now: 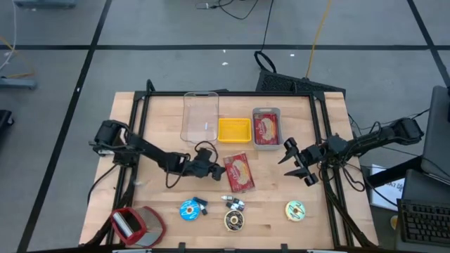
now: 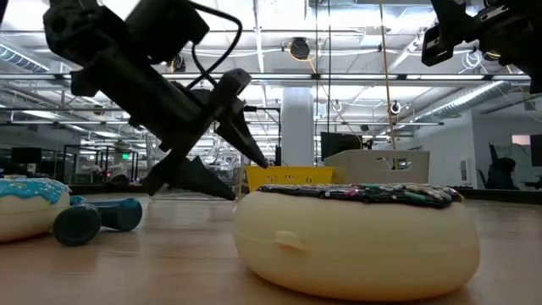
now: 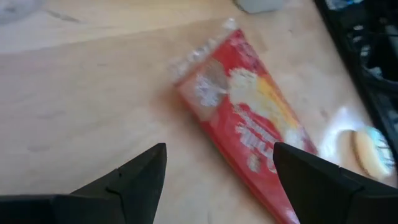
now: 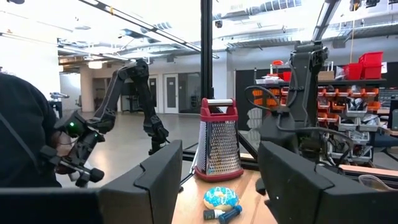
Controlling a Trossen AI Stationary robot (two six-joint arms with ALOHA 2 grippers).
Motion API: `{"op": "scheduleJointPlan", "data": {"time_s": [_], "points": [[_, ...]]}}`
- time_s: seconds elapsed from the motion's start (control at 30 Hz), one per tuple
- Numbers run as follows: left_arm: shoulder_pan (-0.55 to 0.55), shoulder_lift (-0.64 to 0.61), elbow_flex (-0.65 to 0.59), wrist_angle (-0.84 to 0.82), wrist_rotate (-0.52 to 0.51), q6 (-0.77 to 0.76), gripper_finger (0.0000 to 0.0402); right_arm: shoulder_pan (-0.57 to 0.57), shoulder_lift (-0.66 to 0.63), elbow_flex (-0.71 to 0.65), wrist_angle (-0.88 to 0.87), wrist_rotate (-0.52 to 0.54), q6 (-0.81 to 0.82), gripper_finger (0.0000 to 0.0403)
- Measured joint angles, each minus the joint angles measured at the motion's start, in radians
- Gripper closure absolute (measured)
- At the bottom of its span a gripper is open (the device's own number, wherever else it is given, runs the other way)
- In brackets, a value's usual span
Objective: Pick & Place Food Item
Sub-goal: Put the red popcorn bag into the gray bin
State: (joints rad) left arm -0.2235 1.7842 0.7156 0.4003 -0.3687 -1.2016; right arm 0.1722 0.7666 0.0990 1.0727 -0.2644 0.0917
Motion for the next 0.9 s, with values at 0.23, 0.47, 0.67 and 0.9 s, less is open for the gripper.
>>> {"op": "scheduleJointPlan", "data": {"time_s": [0.23,0.47,0.67,0.9], "points": [[0.029,0.034,0.007,0.054,-0.044,0.044,0.0103,0.000,0.000,0.000,0.000,0.001,0.000,0.0204],[0.046,0.114,0.049,0.087,-0.048,0.063,0.0103,0.000,0.001,0.000,-0.002,0.001,0.000,0.0204],[0.062,0.158,0.102,0.088,-0.051,0.100,0.0103,0.000,0.002,0.000,-0.002,0.001,0.000,0.0204],[0.080,0.162,0.128,0.080,-0.018,0.128,0.0113,0.000,0.002,0.000,-0.012,0.001,0.000,0.0204]]}}
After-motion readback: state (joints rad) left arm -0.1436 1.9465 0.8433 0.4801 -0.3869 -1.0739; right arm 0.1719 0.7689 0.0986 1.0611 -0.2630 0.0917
